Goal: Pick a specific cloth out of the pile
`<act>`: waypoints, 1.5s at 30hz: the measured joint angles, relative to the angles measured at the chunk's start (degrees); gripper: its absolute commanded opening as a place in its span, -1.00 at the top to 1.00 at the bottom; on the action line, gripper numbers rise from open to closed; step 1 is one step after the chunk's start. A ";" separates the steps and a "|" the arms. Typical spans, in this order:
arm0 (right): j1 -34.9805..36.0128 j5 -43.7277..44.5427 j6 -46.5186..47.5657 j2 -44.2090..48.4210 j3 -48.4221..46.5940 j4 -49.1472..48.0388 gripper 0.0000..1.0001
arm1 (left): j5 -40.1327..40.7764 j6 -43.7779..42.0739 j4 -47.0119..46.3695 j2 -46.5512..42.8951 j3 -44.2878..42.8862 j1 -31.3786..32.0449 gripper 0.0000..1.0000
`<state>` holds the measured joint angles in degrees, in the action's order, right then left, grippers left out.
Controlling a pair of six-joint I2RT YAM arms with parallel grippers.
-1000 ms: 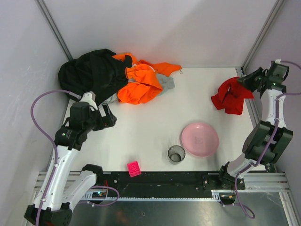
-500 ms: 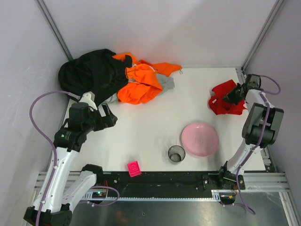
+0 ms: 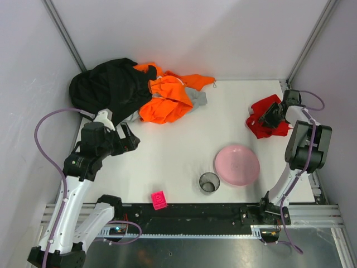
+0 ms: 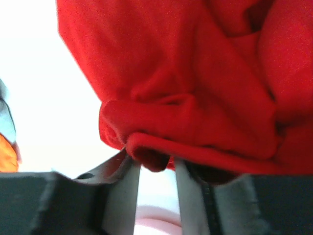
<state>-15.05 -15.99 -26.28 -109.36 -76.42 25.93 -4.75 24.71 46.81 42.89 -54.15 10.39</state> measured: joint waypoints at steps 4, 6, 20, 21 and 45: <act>1.90 1.20 0.83 5.31 1.16 1.97 -0.51 | -0.04 0.33 0.00 -0.33 0.00 0.00 -0.99; 3.32 1.75 1.03 8.90 1.62 2.89 -0.72 | -0.07 0.35 -0.02 -0.59 0.00 0.00 -0.99; 14.64 3.78 1.07 22.51 3.74 6.03 -0.99 | -0.44 0.33 -0.28 -2.03 0.44 0.00 -0.99; 15.56 4.13 1.05 22.97 4.17 6.10 -0.99 | -0.44 0.31 -0.37 -2.03 0.66 0.00 -0.99; 24.83 20.15 1.07 55.34 20.70 16.06 -0.99 | 0.15 -5.90 -0.22 4.07 -0.39 0.00 -0.99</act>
<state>9.78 4.16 -25.21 -54.02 -55.72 42.00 -4.60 18.81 46.59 46.96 -54.54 10.39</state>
